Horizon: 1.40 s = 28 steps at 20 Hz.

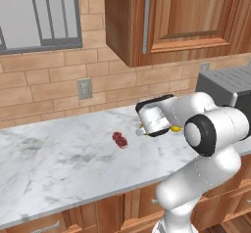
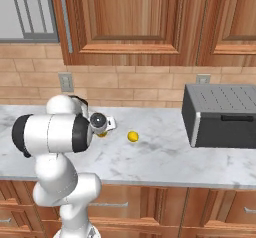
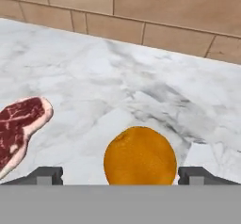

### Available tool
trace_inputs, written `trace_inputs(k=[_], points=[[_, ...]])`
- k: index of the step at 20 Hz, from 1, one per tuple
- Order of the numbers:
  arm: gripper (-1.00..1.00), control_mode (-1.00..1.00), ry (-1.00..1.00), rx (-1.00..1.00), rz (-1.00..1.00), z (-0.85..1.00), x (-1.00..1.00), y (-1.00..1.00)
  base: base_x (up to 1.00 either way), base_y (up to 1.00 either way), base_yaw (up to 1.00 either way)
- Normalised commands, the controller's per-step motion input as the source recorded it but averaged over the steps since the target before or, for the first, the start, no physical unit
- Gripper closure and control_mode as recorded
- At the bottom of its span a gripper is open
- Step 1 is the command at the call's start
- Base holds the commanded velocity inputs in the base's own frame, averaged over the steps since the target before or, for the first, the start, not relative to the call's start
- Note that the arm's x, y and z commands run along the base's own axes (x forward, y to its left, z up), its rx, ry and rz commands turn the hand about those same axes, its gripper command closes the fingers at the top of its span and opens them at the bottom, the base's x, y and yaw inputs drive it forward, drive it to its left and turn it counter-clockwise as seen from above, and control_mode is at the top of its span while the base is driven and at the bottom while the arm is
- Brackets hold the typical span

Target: Open the fridge, remove the orange, lemon, and steak, and place them on any counter.

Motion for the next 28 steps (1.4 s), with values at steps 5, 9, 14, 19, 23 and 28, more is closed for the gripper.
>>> trace_inputs(k=[5, 9, 14, 19, 23, 28], points=[[-1.0, -1.0, -0.23, 0.0, 0.0, 0.62, -0.89, 0.0, 0.0, 0.0, 0.0], [-1.0, -1.0, -0.29, 0.0, 0.0, 1.0, -0.95, 0.0, 0.0, 0.0, 0.0], [-1.0, -1.0, -0.25, 0.02, 0.0, 1.0, -0.7, 0.0, 0.0, 0.0, 0.0], [-1.0, -1.0, -0.1, 0.04, 0.0, 1.0, -0.55, 0.0, 0.0, 0.0, 0.0], [-1.0, -1.0, 0.05, 0.07, 0.0, 1.0, -0.5, 0.03, 0.0, 0.0, 0.0], [-1.0, -1.0, 0.22, 0.09, 0.0, 0.97, -0.56, 0.2, 0.0, 0.0, 0.0]])
